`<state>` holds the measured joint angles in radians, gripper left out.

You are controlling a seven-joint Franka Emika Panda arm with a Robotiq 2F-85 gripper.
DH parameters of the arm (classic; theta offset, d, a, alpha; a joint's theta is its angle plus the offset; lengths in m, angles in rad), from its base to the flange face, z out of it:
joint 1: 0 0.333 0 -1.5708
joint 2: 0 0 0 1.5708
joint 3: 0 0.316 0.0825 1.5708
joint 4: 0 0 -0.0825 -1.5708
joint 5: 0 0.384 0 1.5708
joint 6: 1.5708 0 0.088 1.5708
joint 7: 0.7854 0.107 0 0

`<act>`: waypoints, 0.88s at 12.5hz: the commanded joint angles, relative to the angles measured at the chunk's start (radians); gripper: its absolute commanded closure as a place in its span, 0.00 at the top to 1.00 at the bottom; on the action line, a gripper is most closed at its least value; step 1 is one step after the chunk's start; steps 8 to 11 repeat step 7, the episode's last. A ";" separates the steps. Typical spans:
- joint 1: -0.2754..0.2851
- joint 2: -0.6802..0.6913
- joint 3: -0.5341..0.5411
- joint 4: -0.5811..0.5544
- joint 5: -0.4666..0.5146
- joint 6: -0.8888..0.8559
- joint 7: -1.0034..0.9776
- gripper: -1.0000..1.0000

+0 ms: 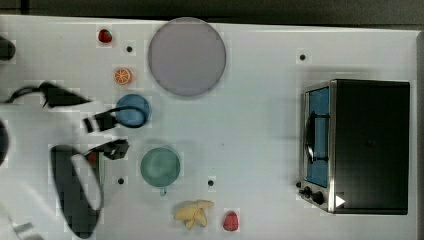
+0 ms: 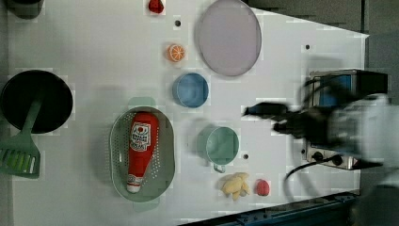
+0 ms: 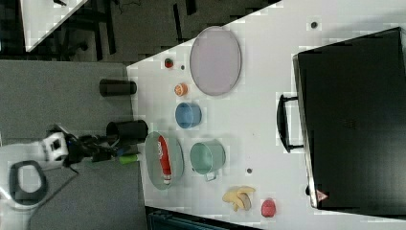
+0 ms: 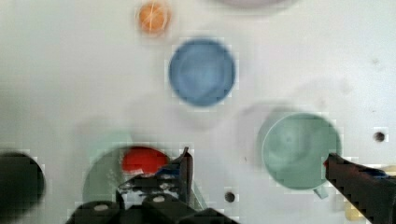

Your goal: Pick Ketchup from the table and place it in strainer.

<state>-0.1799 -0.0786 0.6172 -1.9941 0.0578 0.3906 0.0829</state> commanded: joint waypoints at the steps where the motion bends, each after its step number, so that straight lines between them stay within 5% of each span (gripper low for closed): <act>1: -0.060 -0.028 -0.152 0.049 0.025 -0.111 -0.052 1.00; 7: -0.064 -0.086 -0.449 0.074 0.017 -0.159 -0.144 1.00; 11: -0.064 -0.086 -0.449 0.074 0.017 -0.159 -0.144 1.00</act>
